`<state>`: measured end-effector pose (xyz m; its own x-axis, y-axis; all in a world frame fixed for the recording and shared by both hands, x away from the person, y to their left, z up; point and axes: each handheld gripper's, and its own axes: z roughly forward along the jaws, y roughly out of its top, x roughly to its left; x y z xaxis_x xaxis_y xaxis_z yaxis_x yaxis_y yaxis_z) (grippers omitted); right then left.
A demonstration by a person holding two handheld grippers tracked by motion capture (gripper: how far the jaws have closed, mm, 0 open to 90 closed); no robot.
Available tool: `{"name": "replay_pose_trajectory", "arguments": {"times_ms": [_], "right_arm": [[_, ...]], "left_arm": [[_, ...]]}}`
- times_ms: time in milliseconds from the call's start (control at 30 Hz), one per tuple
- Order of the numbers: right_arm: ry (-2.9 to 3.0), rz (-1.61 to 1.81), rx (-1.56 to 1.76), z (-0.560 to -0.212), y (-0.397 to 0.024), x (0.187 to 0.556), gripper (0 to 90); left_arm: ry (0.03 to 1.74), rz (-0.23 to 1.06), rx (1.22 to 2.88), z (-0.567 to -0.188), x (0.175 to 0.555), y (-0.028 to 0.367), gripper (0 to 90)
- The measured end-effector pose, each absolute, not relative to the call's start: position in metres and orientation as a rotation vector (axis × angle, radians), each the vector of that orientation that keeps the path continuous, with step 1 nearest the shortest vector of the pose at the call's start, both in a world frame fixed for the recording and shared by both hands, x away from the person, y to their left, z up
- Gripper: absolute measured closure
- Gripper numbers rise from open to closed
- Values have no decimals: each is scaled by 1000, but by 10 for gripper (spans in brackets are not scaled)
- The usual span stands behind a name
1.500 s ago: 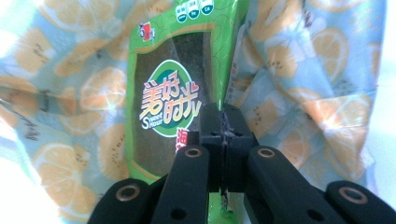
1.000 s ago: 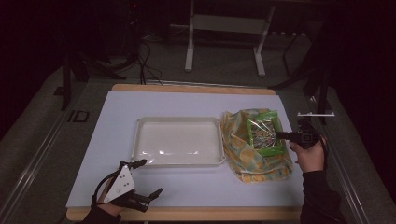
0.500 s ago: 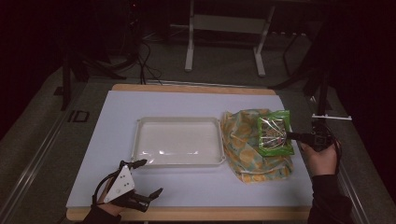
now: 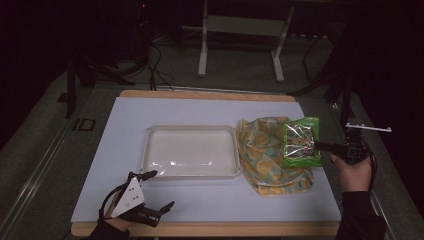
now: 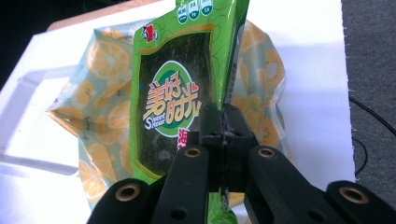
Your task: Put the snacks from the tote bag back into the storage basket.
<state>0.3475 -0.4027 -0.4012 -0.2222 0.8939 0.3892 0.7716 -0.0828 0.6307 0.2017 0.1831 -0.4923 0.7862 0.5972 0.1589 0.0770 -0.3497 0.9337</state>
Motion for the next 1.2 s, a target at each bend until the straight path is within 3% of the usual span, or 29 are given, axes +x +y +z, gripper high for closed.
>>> {"name": "replay_pose_trajectory", "arguments": {"times_ms": [1200], "right_arm": [[2026, 1296, 1649, -323, -364, 345, 890]], "left_arm": [[511, 600, 1877, -492, 201, 183, 8]]}}
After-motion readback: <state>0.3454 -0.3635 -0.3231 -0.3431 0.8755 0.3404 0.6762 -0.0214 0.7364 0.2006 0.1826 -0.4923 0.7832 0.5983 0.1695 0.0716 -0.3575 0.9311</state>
